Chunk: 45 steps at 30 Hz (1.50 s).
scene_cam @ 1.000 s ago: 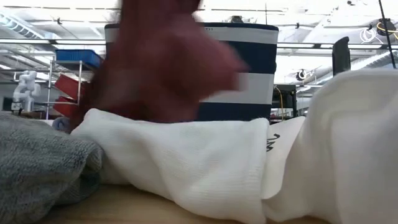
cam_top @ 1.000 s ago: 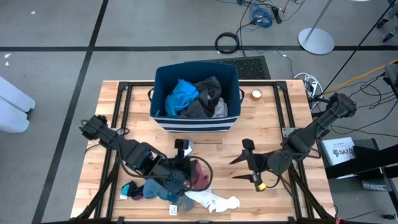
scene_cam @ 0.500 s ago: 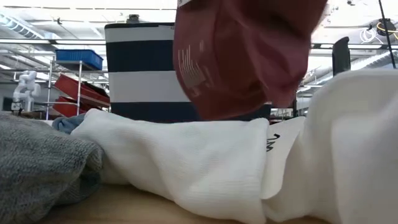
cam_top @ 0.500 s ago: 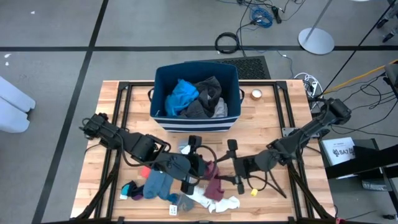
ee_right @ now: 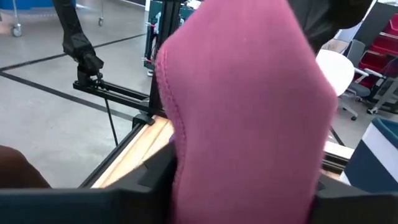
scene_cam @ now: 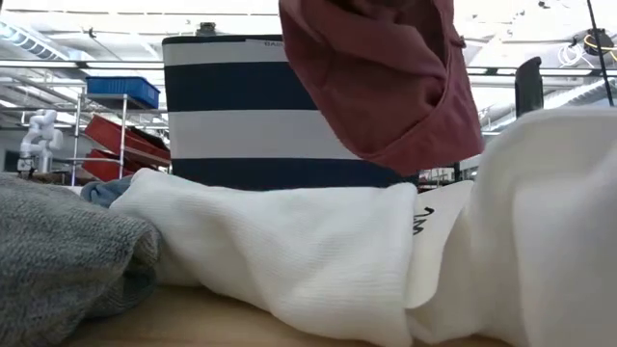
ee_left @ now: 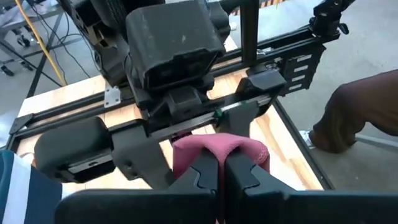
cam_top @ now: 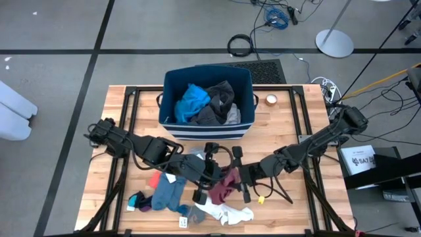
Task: Sort clothes
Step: Put the pink underwear into the blue bin
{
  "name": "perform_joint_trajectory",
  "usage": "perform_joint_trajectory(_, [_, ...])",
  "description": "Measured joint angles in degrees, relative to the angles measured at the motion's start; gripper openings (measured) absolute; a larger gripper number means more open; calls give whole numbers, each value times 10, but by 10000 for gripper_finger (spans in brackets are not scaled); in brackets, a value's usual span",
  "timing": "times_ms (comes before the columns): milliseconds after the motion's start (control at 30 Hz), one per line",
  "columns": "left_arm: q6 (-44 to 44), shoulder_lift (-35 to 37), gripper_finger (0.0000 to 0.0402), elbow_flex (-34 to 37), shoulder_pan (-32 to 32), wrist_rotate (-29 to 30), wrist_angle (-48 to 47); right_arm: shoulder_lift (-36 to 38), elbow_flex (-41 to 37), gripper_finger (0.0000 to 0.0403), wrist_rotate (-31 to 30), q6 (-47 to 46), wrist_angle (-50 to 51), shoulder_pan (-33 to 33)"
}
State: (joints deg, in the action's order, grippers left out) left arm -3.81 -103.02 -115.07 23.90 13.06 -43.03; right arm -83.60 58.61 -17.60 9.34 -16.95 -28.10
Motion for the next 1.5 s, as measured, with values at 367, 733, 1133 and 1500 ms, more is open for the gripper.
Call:
perform_joint_trajectory(367, [47, 0, 50, 0, -3, 7, -28, 16, 0, 6, -19, 0, 44, 0])
perform_joint_trajectory(733, [143, 6, 126, 0, -3, 68, -269, 95, 0, 1, -104, -22, 152, -30])
perform_joint_trajectory(1133, [273, 153, 127, 149, 62, 222, -249, 150, 0, 0, -201, -27, 191, -104])
perform_joint_trajectory(1500, [95, 214, 127, 477, 76, 148, 458, 148, 0, 0, -198, 8, 113, -98])
